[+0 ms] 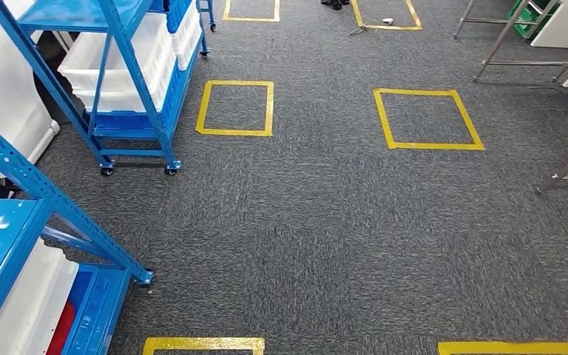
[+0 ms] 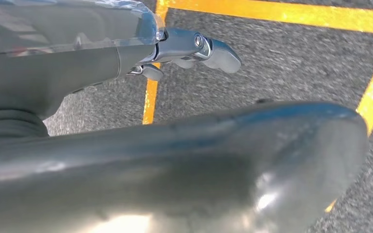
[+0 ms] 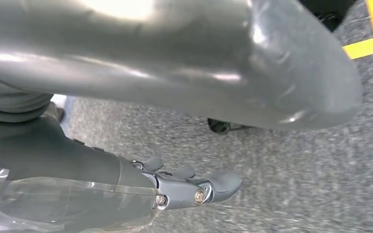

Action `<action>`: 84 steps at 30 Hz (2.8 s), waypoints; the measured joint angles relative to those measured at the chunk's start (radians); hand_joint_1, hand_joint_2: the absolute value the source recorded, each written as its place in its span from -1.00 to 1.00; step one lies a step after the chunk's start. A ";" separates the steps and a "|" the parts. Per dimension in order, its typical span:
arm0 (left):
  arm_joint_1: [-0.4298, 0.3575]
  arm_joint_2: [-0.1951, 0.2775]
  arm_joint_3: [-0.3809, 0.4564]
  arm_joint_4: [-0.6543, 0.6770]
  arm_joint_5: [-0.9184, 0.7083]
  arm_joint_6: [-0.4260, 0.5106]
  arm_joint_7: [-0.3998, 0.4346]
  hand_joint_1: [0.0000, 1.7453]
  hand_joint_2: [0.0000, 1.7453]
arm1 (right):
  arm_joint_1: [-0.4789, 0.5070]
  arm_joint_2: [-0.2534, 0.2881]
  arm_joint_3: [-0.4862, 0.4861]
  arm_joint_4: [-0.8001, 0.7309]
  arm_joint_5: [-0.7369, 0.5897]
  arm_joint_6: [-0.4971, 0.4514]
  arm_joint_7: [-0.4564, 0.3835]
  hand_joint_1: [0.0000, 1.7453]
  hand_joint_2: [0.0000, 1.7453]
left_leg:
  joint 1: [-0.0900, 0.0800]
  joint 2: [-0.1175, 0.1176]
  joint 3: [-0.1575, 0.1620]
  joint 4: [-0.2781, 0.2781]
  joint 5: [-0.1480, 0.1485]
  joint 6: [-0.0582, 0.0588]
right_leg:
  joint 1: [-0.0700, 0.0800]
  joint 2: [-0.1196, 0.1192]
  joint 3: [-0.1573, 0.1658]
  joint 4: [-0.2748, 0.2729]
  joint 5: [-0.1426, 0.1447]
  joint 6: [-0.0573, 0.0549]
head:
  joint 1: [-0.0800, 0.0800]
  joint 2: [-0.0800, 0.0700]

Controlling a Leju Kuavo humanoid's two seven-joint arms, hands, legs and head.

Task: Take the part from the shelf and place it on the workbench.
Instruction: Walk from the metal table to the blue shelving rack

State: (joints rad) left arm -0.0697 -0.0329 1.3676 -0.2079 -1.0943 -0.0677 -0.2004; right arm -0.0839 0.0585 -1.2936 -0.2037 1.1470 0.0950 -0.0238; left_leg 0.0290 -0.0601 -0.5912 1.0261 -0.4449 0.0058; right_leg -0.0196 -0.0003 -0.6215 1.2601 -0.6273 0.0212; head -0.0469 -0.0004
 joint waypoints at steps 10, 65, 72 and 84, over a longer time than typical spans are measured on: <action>0.009 0.008 -0.006 -0.002 -0.008 0.009 0.001 -1.00 -1.00 | 0.002 0.017 -0.001 0.002 -0.018 -0.005 -0.017 -1.00 -1.00 | -0.001 -0.012 -0.038 0.042 -0.015 -0.049 | 0.008 0.020 0.100 -0.255 0.131 -0.052 | 0.000 0.000; -0.004 0.033 -0.001 -0.014 -0.006 -0.007 -0.005 -1.00 -1.00 | 0.020 0.040 0.021 0.004 0.003 0.002 0.002 -1.00 -1.00 | -0.016 -0.038 0.037 -0.025 -0.003 -0.005 | -0.005 0.060 0.074 -0.212 0.130 -0.009 | 0.000 0.000; -0.003 0.031 -0.001 -0.014 -0.009 -0.009 -0.001 -1.00 -1.00 | 0.020 0.038 0.021 0.004 0.002 -0.001 0.008 -1.00 -1.00 | -0.012 0.017 -0.032 0.092 -0.067 -0.040 | 0.003 0.005 0.088 -0.252 0.142 -0.053 | 0.000 0.000; -0.001 0.030 -0.008 -0.014 -0.015 -0.015 -0.007 -1.00 -1.00 | 0.015 0.037 0.017 0.004 -0.001 0.000 0.009 -1.00 -1.00 | -0.029 0.099 0.044 -0.027 -0.015 0.000 | 0.023 -0.128 0.105 -0.251 0.127 -0.030 | 0.000 0.000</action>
State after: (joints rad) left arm -0.0706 -0.0027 1.3592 -0.2218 -1.1092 -0.0828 -0.2071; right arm -0.0692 0.0955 -1.2769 -0.1995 1.1459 0.0946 -0.0153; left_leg 0.0001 0.0392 -0.5474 0.9989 -0.4604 0.0059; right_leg 0.0029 -0.1282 -0.5167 1.0088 -0.5005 -0.0089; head -0.0472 -0.0004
